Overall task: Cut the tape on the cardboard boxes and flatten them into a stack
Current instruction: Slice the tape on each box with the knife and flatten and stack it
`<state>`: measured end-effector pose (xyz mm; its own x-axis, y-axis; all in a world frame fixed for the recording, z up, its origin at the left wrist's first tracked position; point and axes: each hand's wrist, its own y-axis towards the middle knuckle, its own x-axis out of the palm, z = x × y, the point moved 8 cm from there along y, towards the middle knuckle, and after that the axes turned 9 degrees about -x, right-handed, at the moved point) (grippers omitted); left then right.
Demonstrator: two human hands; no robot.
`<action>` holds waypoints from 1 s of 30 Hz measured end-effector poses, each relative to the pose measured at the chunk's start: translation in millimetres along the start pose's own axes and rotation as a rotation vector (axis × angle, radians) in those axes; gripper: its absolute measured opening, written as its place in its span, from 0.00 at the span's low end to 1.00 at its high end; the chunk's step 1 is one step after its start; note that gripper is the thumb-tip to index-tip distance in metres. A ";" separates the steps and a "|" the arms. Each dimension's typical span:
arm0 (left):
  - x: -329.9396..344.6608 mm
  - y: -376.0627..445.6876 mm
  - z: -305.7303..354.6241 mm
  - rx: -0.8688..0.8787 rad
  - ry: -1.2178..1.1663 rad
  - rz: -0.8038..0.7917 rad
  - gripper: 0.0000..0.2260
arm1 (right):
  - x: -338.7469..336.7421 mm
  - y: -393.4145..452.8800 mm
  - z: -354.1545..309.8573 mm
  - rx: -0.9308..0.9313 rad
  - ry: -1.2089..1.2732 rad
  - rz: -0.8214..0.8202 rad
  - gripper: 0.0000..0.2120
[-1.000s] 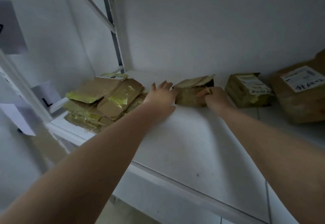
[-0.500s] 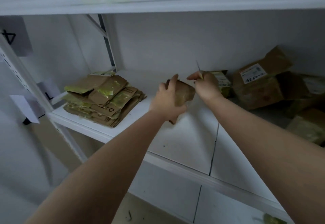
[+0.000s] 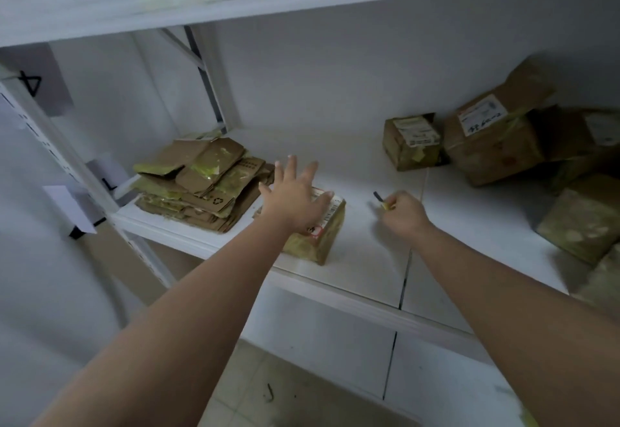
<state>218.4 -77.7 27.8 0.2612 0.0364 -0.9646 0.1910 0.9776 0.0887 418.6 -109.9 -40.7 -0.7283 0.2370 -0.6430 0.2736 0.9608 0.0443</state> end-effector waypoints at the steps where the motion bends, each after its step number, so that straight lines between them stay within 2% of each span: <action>1: 7.5 2.1 -0.2 0.008 0.060 -0.038 0.29 | 1.9 -2.7 -1.2 -0.031 0.032 0.001 0.05; 4: 42.1 1.3 -19.2 -0.022 0.205 -0.225 0.26 | 10.3 -12.6 -0.9 -0.066 0.129 -0.034 0.05; 6: 57.0 -2.4 -31.9 -0.039 0.198 -0.276 0.24 | 19.2 -18.0 -0.4 -0.060 0.148 -0.076 0.09; 12: 62.3 -3.5 -37.6 -0.030 0.144 -0.277 0.24 | 46.7 -22.3 -4.6 0.021 0.265 -0.140 0.10; 22: 67.0 -3.9 -27.4 -0.101 0.015 -0.254 0.26 | 67.3 -6.2 -1.0 0.056 0.307 -0.045 0.09; 26: 72.5 -8.0 -22.6 -0.054 -0.115 -0.315 0.27 | 69.7 1.4 -2.4 0.078 0.354 0.000 0.10; 30: 83.7 -6.8 -28.3 -0.022 -0.001 -0.300 0.30 | 69.1 -0.9 -1.3 0.069 0.333 -0.018 0.12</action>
<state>212.1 -75.5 -60.5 0.1972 -0.2553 -0.9465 0.2389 0.9489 -0.2062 367.2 -94.2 -84.1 -0.8953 0.2653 -0.3579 0.2928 0.9559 -0.0238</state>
